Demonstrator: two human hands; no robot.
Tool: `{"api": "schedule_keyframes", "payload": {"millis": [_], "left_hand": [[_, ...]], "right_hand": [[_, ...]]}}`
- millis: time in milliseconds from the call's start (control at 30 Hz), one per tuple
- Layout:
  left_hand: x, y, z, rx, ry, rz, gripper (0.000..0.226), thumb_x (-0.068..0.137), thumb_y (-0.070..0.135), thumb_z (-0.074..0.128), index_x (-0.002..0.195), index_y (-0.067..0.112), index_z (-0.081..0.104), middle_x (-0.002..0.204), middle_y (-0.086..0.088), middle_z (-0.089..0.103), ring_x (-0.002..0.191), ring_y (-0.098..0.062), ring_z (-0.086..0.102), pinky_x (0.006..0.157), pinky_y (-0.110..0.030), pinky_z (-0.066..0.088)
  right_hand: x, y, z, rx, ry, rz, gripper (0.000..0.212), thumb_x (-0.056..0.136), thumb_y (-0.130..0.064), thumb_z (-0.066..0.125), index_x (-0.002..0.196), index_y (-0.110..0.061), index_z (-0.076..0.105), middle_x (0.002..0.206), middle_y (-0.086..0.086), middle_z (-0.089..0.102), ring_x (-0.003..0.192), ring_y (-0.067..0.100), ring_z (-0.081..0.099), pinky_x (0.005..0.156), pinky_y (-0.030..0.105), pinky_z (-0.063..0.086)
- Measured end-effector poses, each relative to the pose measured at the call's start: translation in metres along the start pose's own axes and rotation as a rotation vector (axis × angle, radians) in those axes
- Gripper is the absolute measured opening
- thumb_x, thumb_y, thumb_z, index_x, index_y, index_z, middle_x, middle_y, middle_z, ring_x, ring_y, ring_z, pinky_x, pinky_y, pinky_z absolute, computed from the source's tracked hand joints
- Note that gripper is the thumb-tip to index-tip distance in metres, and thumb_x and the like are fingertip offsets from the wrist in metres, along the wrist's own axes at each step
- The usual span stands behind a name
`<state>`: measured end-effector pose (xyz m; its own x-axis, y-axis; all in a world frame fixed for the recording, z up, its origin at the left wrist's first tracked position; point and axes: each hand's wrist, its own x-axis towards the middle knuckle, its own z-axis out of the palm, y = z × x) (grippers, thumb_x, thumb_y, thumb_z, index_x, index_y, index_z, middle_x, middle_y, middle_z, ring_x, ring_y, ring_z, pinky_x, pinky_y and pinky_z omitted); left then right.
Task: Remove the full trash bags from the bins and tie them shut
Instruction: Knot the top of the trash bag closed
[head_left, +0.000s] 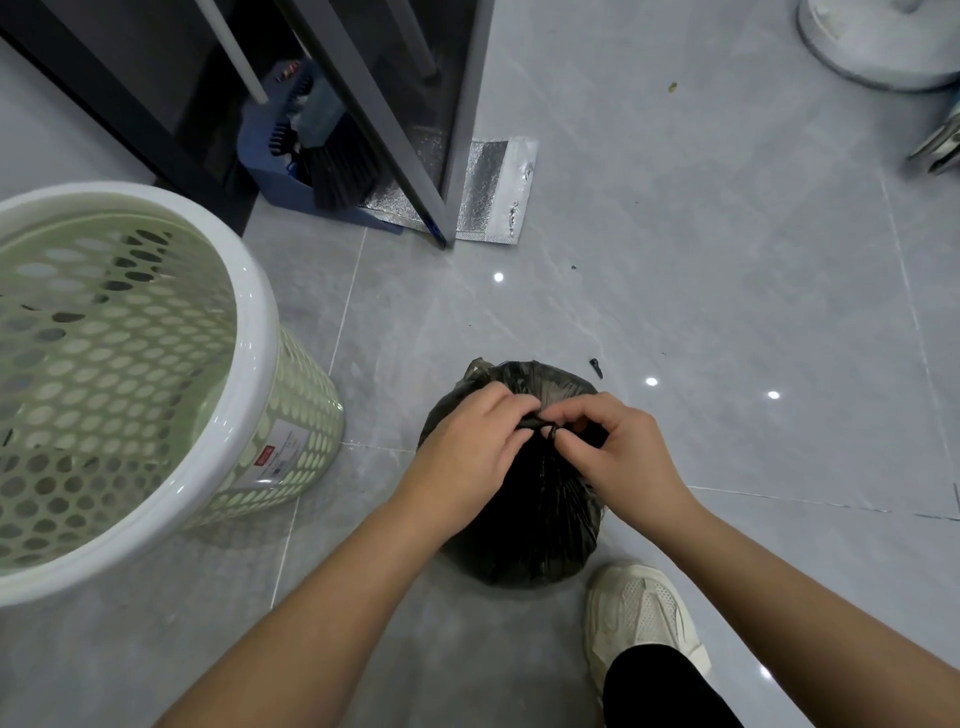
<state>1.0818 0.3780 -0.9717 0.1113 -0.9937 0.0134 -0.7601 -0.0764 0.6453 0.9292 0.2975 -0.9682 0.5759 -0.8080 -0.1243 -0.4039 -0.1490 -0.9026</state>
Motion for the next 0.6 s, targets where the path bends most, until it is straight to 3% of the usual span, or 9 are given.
{"api": "schedule_keyframes", "payload": {"millis": [100,167,267,333,367,400,467,500,600], "left_hand": [[0.008,-0.001,-0.002,0.206,-0.040,0.104,0.029,0.093,0.028,0.039,0.095,0.010,0.062,0.086,-0.002,0.050,0.078,-0.019,0.050,0.069,-0.037,0.047],[0.010,0.004,-0.005,0.225,-0.068,0.069,0.026,0.095,0.028,0.038,0.088,0.012,0.058,0.084,-0.001,0.049,0.078,-0.020,0.049,0.068,-0.037,0.044],[0.015,0.014,-0.006,0.030,-0.148,-0.219,0.025,0.095,0.024,0.040,0.073,0.015,0.048,0.075,0.003,0.047,0.075,-0.019,0.047,0.067,-0.035,0.039],[0.023,0.016,-0.007,-0.221,-0.222,-0.495,0.031,0.094,0.023,0.043,0.063,0.016,0.044,0.062,0.004,0.045,0.068,-0.018,0.046,0.064,-0.034,0.035],[0.023,0.016,-0.009,-0.278,-0.227,-0.545,0.031,0.093,0.024,0.044,0.063,0.017,0.046,0.060,0.005,0.047,0.067,-0.018,0.046,0.063,-0.033,0.036],[0.023,0.014,-0.011,-0.261,-0.225,-0.500,0.027,0.093,0.026,0.045,0.068,0.019,0.050,0.063,0.006,0.051,0.068,-0.017,0.050,0.065,-0.033,0.039],[0.018,0.009,-0.016,-0.057,-0.222,-0.234,0.010,0.093,0.033,0.048,0.091,0.024,0.052,0.080,0.008,0.058,0.077,-0.015,0.054,0.069,-0.034,0.043],[0.014,0.007,-0.017,0.078,-0.233,-0.086,0.013,0.093,0.035,0.048,0.101,0.024,0.051,0.089,0.008,0.058,0.081,-0.014,0.055,0.069,-0.032,0.043],[0.013,-0.002,-0.012,0.339,-0.136,0.135,0.023,0.094,0.036,0.042,0.098,0.019,0.057,0.085,0.002,0.054,0.075,-0.019,0.056,0.057,-0.030,0.038]], "right_hand": [[0.000,0.001,0.000,-0.038,0.006,-0.011,0.036,0.076,-0.001,0.069,0.083,-0.036,0.065,0.077,-0.013,0.065,0.076,0.003,0.058,0.075,0.016,0.046],[0.001,0.002,0.002,-0.149,0.003,-0.080,0.024,0.075,-0.008,0.069,0.085,-0.030,0.068,0.075,-0.018,0.061,0.079,0.000,0.055,0.078,0.019,0.043],[0.001,0.006,0.003,-0.278,-0.007,-0.199,0.017,0.077,-0.025,0.060,0.090,-0.023,0.070,0.077,-0.019,0.060,0.082,-0.002,0.052,0.085,0.023,0.038],[0.001,0.010,0.004,-0.291,-0.018,-0.239,0.020,0.080,-0.027,0.055,0.092,-0.021,0.071,0.079,-0.013,0.064,0.082,0.002,0.053,0.086,0.028,0.039],[0.002,0.011,0.004,-0.286,-0.022,-0.244,0.020,0.081,-0.026,0.054,0.092,-0.021,0.071,0.080,-0.011,0.065,0.083,0.005,0.054,0.086,0.030,0.039],[0.002,0.012,0.003,-0.279,-0.024,-0.242,0.020,0.082,-0.026,0.054,0.091,-0.021,0.071,0.080,-0.010,0.066,0.083,0.006,0.055,0.086,0.031,0.040],[0.005,0.013,0.001,-0.264,-0.029,-0.229,0.018,0.083,-0.025,0.054,0.091,-0.023,0.070,0.080,-0.011,0.066,0.082,0.005,0.055,0.085,0.034,0.042],[0.006,0.013,0.000,-0.261,-0.035,-0.227,0.017,0.084,-0.024,0.054,0.090,-0.023,0.070,0.080,-0.013,0.065,0.081,0.004,0.054,0.084,0.035,0.043],[0.009,0.013,0.000,-0.253,-0.064,-0.224,0.015,0.084,-0.018,0.058,0.090,-0.023,0.070,0.079,-0.014,0.065,0.080,0.003,0.054,0.081,0.036,0.045]]}}
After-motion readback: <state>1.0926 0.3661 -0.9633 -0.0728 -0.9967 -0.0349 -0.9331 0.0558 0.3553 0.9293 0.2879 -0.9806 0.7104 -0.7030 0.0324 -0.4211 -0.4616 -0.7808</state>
